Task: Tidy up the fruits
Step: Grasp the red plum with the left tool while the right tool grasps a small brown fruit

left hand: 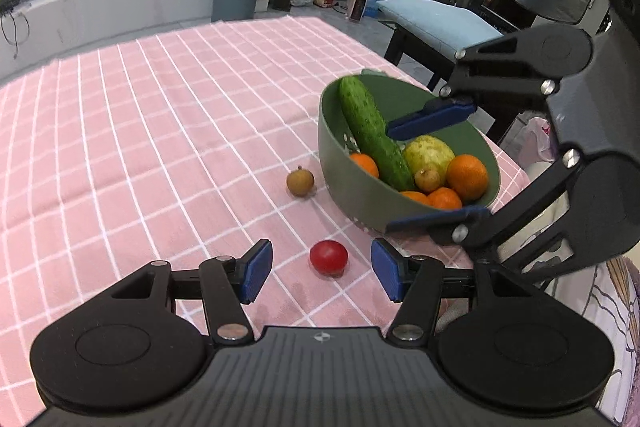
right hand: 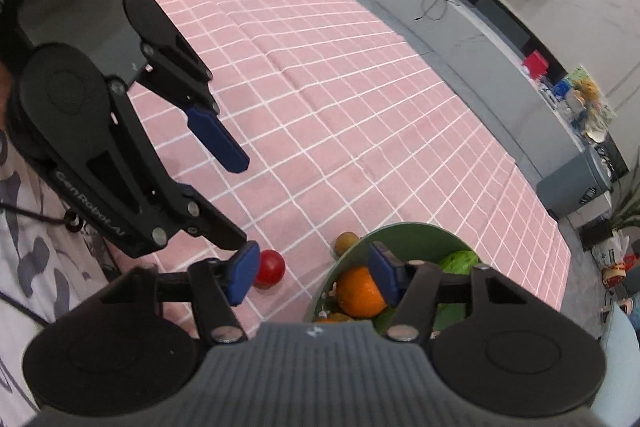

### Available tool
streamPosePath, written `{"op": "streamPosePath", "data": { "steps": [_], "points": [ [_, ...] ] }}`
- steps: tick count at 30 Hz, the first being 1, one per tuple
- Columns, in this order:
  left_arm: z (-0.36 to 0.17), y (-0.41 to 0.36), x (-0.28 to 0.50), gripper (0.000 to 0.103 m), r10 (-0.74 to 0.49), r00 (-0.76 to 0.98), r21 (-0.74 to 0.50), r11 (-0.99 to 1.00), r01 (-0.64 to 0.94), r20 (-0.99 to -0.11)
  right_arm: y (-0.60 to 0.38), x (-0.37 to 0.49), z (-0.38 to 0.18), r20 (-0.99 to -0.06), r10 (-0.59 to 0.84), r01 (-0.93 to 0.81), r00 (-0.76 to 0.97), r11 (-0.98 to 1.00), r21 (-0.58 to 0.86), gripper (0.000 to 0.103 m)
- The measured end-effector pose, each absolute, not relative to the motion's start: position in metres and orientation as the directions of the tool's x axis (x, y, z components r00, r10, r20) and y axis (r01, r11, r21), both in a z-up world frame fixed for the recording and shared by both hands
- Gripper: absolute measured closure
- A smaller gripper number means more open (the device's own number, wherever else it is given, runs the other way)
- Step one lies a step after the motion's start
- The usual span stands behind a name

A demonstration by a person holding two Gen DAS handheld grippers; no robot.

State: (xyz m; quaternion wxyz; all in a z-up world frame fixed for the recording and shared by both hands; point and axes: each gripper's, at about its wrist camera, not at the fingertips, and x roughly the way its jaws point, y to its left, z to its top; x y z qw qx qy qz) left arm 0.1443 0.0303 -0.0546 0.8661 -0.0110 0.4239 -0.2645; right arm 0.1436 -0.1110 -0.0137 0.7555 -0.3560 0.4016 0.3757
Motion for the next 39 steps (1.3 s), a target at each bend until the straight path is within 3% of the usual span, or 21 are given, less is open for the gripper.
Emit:
{"op": "streamPosePath", "data": {
  "steps": [13,27,39],
  "points": [
    [-0.091,0.005,0.159,0.036,-0.488,0.433,-0.237,0.824,0.515,-0.758,-0.106,0.148,-0.024,-0.906,0.216,-0.908,0.364,0.297,-0.294,0.052],
    [-0.111,-0.013,0.171,0.069,-0.438,0.408,-0.192,0.833,0.519,-0.801,-0.108,0.159,-0.031,-0.914,0.227,-0.918,0.337,0.295,-0.265,0.052],
    [-0.106,-0.002,0.172,0.07,-0.42,0.422,-0.19,0.852,0.488,-0.803,-0.091,0.172,-0.034,-0.923,0.216,-0.93,0.319,0.259,-0.261,0.052]
  ]
}}
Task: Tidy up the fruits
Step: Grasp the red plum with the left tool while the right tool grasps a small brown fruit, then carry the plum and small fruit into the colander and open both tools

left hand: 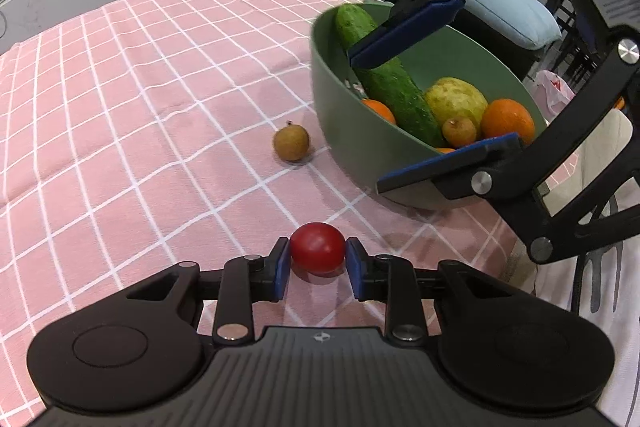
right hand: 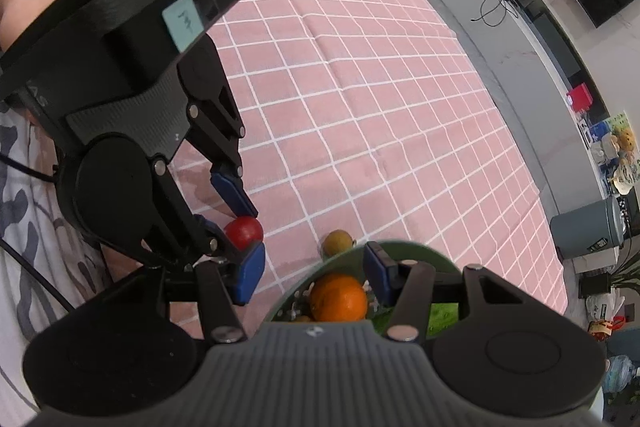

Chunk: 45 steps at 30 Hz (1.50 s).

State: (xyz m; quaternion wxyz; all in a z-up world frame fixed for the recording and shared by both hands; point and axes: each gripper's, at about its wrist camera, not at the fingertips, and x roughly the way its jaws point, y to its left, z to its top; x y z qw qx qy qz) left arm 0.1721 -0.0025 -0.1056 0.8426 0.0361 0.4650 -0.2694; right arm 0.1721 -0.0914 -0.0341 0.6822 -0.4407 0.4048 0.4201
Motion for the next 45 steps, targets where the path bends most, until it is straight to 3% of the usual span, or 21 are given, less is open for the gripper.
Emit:
{"op": "streamPosePath", "data": {
  "steps": [9,16,19,32,40,45],
  "points": [
    [-0.095,0.03,0.174,0.07,-0.395,0.475,-0.2,0.89,0.41,-0.786,-0.063,0.192,-0.043,-0.961,0.129,-0.958,0.245,0.186,-0.219,0.062],
    [-0.09,0.043,0.178,0.07,-0.399,0.503,-0.235,0.903,0.359,-0.767,-0.037,0.217,-0.069,-0.983,-0.03,-0.972,0.182,0.146,-0.185,0.068],
    [-0.089,0.046,0.179,0.07,-0.404,0.509,-0.248,0.904,0.347,-0.76,-0.03,0.225,-0.082,-0.981,-0.082,-0.973,0.177,0.138,-0.187,0.077],
    [-0.081,0.062,0.172,0.07,-0.414,0.518,-0.279,0.905,0.321,-0.748,-0.02,0.236,-0.116,-0.97,-0.202,-0.977,0.136,0.132,-0.165,0.079],
    [-0.081,0.064,0.168,0.07,-0.405,0.527,-0.279,0.911,0.306,-0.747,-0.016,0.231,-0.113,-0.968,-0.173,-0.971,0.183,0.124,-0.206,0.081],
    [-0.075,0.066,0.162,0.07,-0.402,0.545,-0.283,0.913,0.293,-0.736,-0.013,0.217,-0.087,-0.969,-0.082,-0.958,0.232,0.152,-0.242,0.081]
  ]
}}
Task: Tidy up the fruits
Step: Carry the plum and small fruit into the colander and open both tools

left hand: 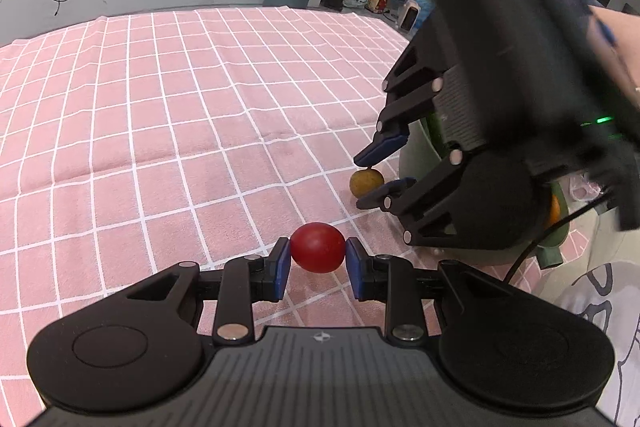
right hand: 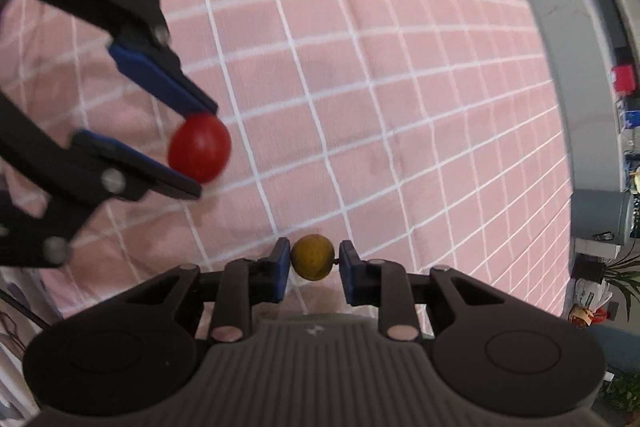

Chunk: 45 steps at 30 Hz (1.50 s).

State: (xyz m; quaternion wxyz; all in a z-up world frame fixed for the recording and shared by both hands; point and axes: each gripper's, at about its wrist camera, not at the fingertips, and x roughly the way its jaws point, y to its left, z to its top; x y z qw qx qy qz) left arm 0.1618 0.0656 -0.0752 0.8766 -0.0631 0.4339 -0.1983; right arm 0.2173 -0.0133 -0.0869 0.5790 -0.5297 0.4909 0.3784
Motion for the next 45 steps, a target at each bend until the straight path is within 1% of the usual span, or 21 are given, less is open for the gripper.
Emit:
{"op": "streamPosePath", "data": {
  "steps": [7,14,19,22,25,33,40,45],
  "points": [
    [-0.067,0.064,0.149,0.07,-0.406,0.571,-0.283,0.913,0.294,-0.714,-0.029,0.195,-0.043,-0.945,0.063,-0.912,0.32,0.291,-0.29,0.081],
    [-0.05,0.059,0.14,0.07,-0.445,0.591,-0.328,0.895,0.301,-0.672,-0.068,0.169,0.0,-0.881,0.183,-0.823,0.435,0.478,-0.307,0.081],
    [-0.032,0.045,0.139,0.07,-0.459,0.605,-0.314,0.888,0.335,-0.651,-0.108,0.155,0.019,-0.836,0.216,-0.744,0.504,0.6,-0.294,0.081],
    [-0.023,0.031,0.141,0.07,-0.478,0.603,-0.315,0.877,0.363,-0.639,-0.132,0.147,0.023,-0.824,0.211,-0.702,0.526,0.655,-0.281,0.081],
    [-0.015,0.009,0.146,0.07,-0.492,0.595,-0.288,0.866,0.408,-0.636,-0.154,0.143,0.023,-0.82,0.188,-0.668,0.541,0.689,-0.282,0.081],
    [-0.02,-0.047,0.17,0.07,-0.489,0.536,-0.211,0.841,0.498,-0.688,-0.206,0.154,0.015,-0.811,0.148,-0.58,0.566,0.77,-0.264,0.081],
    [-0.036,-0.069,0.185,0.07,-0.425,0.508,-0.162,0.861,0.482,-0.749,-0.221,0.173,-0.009,-0.822,0.16,-0.575,0.546,0.785,-0.229,0.081],
    [-0.047,-0.08,0.196,0.07,-0.348,0.483,-0.099,0.878,0.468,-0.803,-0.224,0.193,-0.028,-0.838,0.17,-0.58,0.519,0.79,-0.199,0.081]
  ]
}}
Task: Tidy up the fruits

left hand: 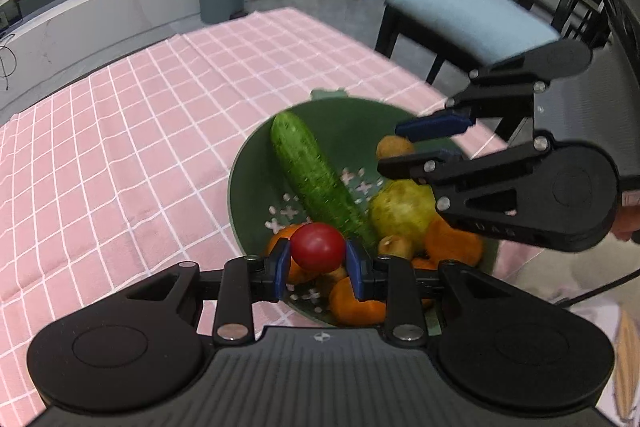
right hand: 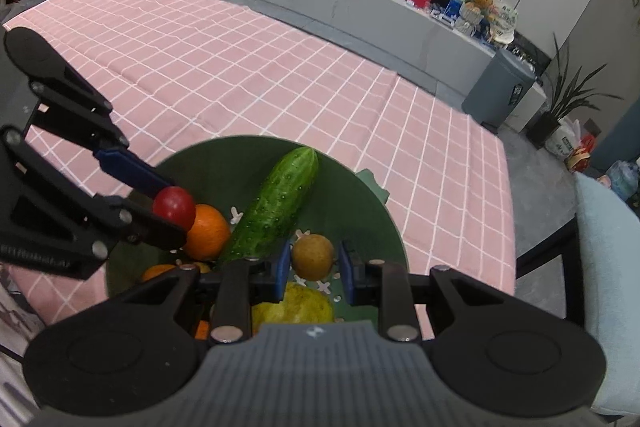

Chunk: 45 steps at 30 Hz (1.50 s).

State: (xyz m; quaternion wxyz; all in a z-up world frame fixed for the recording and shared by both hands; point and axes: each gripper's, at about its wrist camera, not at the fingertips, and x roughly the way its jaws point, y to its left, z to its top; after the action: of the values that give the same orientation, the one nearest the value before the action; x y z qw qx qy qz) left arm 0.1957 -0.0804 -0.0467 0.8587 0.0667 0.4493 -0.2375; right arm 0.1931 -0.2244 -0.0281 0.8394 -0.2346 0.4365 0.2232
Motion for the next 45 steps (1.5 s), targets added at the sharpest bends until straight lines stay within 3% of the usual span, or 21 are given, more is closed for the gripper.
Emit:
{"op": "streamPosePath", "data": {
  "steps": [11,21,27,30,35,45],
  "points": [
    [-0.058,-0.095,0.199,0.069,-0.278,0.463,0.002,0.856,0.517,-0.841,-0.219,0.221,-0.068,-0.89,0.155,-0.602,0.43,0.783,-0.154,0.081],
    [-0.061,-0.094,0.201,0.064,-0.29,0.452,-0.015,0.854,0.52,-0.844,-0.217,0.229,-0.08,-0.914,0.13,-0.609,0.384,0.78,-0.145,0.081],
    [-0.055,-0.091,0.196,0.044,-0.319,0.465,-0.035,0.852,0.523,-0.826,-0.215,0.225,-0.068,-0.901,0.122,-0.605,0.416,0.777,-0.174,0.067],
    [-0.047,-0.089,0.191,0.043,-0.322,0.485,-0.03,0.855,0.518,-0.813,-0.216,0.219,-0.057,-0.89,0.123,-0.6,0.439,0.777,-0.188,0.062],
    [-0.027,-0.084,0.177,0.042,-0.332,0.532,-0.013,0.857,0.516,-0.779,-0.217,0.206,-0.032,-0.85,0.105,-0.574,0.517,0.779,-0.253,0.038],
    [0.015,-0.054,0.143,0.033,-0.312,0.683,-0.035,0.922,0.387,-0.661,-0.215,0.163,0.028,-0.733,0.087,-0.457,0.675,0.829,-0.323,0.019]
  ]
}}
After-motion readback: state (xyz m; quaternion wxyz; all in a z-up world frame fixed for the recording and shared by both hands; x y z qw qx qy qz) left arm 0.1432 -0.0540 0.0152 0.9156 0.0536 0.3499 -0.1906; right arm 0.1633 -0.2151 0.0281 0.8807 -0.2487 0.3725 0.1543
